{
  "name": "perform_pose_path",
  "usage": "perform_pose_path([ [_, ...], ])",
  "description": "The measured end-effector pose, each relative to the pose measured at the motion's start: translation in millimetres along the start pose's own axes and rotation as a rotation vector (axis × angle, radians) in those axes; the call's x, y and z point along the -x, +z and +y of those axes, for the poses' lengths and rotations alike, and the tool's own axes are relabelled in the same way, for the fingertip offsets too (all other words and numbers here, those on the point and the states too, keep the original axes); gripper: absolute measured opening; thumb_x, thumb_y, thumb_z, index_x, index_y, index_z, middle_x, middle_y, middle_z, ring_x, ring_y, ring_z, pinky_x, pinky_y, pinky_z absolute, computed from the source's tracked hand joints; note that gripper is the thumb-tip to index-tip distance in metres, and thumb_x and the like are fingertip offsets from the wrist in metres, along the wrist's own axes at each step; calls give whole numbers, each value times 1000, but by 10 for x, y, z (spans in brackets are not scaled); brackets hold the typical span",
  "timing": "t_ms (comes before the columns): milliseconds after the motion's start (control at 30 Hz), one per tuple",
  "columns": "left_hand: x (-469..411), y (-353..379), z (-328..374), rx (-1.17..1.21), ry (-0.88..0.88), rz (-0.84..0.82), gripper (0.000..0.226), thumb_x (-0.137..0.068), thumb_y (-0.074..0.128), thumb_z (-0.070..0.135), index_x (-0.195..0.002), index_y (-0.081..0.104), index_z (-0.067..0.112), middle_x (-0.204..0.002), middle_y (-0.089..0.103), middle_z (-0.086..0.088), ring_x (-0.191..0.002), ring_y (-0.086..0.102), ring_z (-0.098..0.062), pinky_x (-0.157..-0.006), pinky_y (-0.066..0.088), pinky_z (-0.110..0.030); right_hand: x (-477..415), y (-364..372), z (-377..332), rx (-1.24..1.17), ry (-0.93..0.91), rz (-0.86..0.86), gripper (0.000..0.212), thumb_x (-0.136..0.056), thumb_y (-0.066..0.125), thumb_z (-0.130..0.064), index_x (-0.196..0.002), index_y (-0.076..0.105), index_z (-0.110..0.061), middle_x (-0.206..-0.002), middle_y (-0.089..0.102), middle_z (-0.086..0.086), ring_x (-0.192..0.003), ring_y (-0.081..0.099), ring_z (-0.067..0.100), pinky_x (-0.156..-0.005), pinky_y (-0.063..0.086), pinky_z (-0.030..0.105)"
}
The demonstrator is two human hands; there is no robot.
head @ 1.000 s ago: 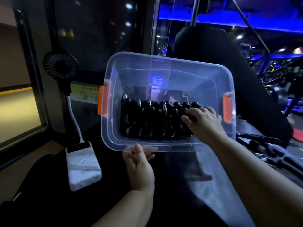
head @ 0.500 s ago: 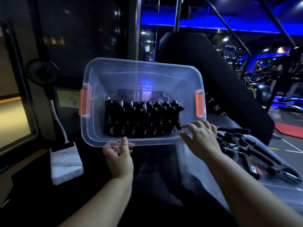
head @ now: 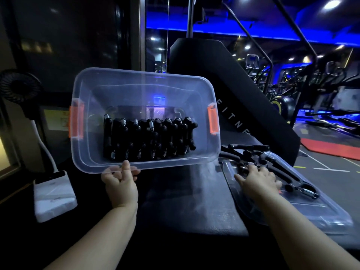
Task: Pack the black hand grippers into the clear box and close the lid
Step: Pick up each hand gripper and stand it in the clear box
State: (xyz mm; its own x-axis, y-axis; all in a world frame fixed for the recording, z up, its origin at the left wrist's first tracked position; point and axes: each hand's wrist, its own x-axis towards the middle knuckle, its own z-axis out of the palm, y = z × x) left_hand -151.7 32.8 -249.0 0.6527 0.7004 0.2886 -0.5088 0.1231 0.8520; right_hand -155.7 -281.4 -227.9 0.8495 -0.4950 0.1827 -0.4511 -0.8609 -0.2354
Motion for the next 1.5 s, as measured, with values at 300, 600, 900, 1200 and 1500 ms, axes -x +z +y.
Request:
perform_pose_path([
  [300, -18, -9, -21, 5, 15, -4, 14, -97, 49, 19, -91, 36, 18, -73, 63, -5, -50, 60, -1, -52, 46, -14, 51, -23, 17, 35, 50, -74, 60, -83, 35, -74, -128, 51, -37, -140, 39, 4, -123, 38, 38, -99, 33, 47],
  [600, 4, -4, 11, 16, 16, -7, 21, -97, 49, 18, -86, 34, 26, -74, 62, -4, -50, 58, 0, -52, 45, -11, 205, -59, -51, -94, -40, -58, 40, -69, 60, -67, -99, 57, -41, -123, 45, 2, -110, 48, 32, -94, 42, 44],
  [900, 10, -12, 23, 21, -4, -26, 20, -97, 49, 21, -87, 33, 28, -76, 62, -3, -51, 57, 1, -57, 46, -15, 382, -118, -126, -110, -306, -64, 51, -78, 61, -30, -123, 42, -43, -135, 48, -9, -119, 49, 18, -90, 36, 37],
  [1200, 27, -30, 46, 21, -28, -30, 19, -97, 49, 21, -87, 34, 26, -77, 63, -2, -51, 57, 1, -60, 46, -17, 390, -135, -282, 48, -252, -53, 83, -68, 44, -86, -138, 38, -42, -136, 38, -4, -128, 39, 18, -98, 30, 45],
  [1500, 22, -23, 42, 1, -26, -30, 20, -97, 49, 22, -87, 33, 28, -76, 63, -2, -52, 57, 1, -58, 46, -16, 360, -107, -392, 118, -252, -33, 89, -60, 46, -91, -132, 41, -39, -128, 52, -3, -124, 46, 19, -94, 32, 42],
])
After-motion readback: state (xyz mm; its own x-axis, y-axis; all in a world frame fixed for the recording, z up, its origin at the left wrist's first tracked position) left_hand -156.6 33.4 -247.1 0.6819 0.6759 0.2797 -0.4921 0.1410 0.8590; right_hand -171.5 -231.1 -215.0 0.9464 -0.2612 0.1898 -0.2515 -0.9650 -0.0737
